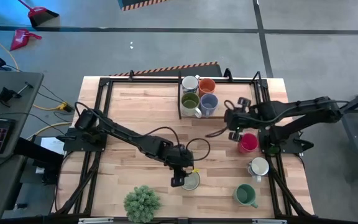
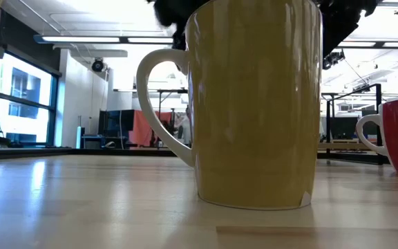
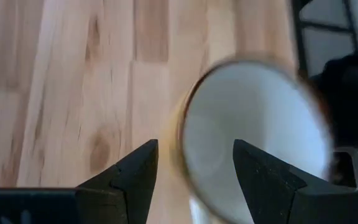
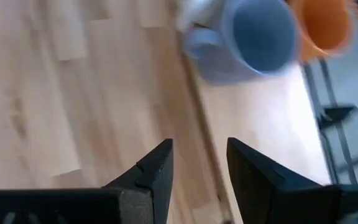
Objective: Place coffee mugs
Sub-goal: Put the yellow mug on the shelf
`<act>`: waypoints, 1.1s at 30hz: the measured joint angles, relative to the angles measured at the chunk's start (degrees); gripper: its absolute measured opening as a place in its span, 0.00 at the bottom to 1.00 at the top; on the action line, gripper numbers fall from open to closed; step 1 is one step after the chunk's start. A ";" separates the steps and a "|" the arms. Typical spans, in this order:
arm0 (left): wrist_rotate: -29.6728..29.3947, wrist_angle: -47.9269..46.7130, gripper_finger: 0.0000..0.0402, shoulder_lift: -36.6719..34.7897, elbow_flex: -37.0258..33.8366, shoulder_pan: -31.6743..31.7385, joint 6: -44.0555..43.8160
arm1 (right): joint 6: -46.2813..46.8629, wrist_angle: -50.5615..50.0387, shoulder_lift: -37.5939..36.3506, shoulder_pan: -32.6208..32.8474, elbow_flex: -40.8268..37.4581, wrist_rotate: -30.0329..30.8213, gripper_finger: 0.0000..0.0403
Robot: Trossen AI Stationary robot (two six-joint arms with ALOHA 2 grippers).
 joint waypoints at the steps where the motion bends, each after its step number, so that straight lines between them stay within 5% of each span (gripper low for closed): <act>1: -0.02 -0.98 0.49 0.31 -0.20 -0.02 -0.37 | 1.08 -0.86 -0.89 -0.55 0.00 0.66 0.31; 20: -0.22 2.73 0.46 3.02 -0.15 0.66 -1.34 | 10.88 -13.66 -25.98 -4.43 0.00 3.64 0.31; 33: 2.51 5.19 0.06 5.65 -0.07 2.50 3.56 | 11.74 -14.38 -30.74 -4.43 0.00 1.27 0.31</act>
